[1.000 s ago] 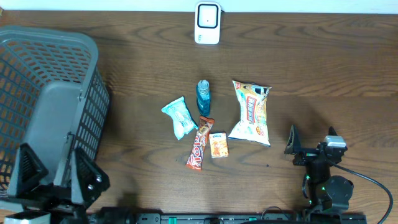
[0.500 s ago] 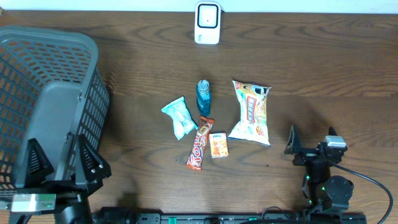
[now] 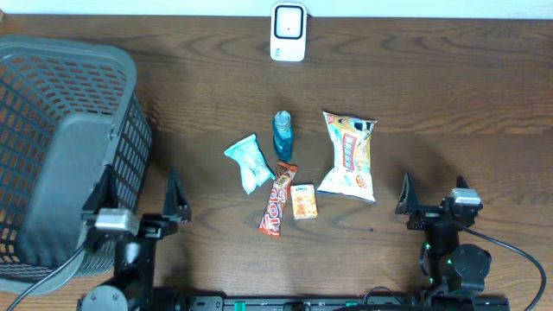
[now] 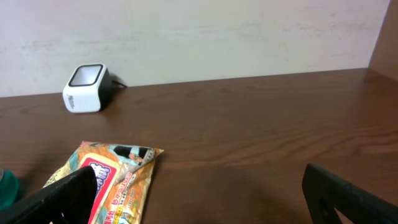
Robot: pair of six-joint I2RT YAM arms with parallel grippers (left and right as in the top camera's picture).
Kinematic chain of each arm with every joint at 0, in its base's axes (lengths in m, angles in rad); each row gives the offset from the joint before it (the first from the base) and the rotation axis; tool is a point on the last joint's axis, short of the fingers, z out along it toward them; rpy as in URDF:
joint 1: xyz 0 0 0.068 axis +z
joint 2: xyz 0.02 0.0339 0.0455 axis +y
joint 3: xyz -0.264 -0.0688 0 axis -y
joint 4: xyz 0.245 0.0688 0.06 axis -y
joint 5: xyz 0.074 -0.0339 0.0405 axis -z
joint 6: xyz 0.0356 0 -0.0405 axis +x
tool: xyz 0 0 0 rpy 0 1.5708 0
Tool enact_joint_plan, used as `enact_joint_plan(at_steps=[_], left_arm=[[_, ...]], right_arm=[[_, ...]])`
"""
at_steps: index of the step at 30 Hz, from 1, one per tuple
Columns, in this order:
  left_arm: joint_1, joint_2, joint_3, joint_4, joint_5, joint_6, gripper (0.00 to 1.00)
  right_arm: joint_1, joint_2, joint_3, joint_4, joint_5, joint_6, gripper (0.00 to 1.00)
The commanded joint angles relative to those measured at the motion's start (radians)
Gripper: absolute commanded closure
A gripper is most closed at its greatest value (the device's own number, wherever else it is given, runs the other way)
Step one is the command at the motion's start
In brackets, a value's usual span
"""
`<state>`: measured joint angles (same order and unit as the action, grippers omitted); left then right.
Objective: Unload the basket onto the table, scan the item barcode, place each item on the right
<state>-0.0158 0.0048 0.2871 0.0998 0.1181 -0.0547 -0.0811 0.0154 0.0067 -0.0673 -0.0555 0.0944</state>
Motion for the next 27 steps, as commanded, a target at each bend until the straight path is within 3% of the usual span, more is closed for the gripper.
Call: enact_joint_plan(at_steps=[1, 5, 9, 20, 22, 25, 27], left_arm=[[0.003, -0.002, -0.08, 0.07, 0.14, 0.017, 0.0], [0.003, -0.002, -0.132, 0.05, 0.182, 0.017, 0.0], [0.003, -0.002, -0.141, -0.066, 0.182, 0.017, 0.0], [0.003, -0.002, -0.141, -0.625, 0.181, 0.017, 0.0], [0.003, 0.003, -0.136, -0.652, 0.181, 0.017, 0.0], [0.003, 0.005, -0.136, -0.656, 0.181, 0.017, 0.01], [0.003, 0.005, -0.136, -0.656, 0.181, 0.017, 0.0]], right_arm=[[-0.003, -0.004, -0.001, -0.004, 0.001, -0.006, 0.01], [-0.003, -0.004, -0.001, -0.004, 0.001, -0.006, 0.01], [-0.003, -0.004, -0.001, -0.004, 0.001, -0.006, 0.01], [-0.003, -0.004, -0.001, -0.004, 0.001, -0.006, 0.01], [-0.003, -0.004, -0.001, 0.006, -0.012, -0.002, 0.01], [-0.002, -0.003, -0.001, 0.0, -0.06, 0.084, 0.01], [-0.002, -0.002, -0.001, 0.0, -0.064, 0.223, 0.01]])
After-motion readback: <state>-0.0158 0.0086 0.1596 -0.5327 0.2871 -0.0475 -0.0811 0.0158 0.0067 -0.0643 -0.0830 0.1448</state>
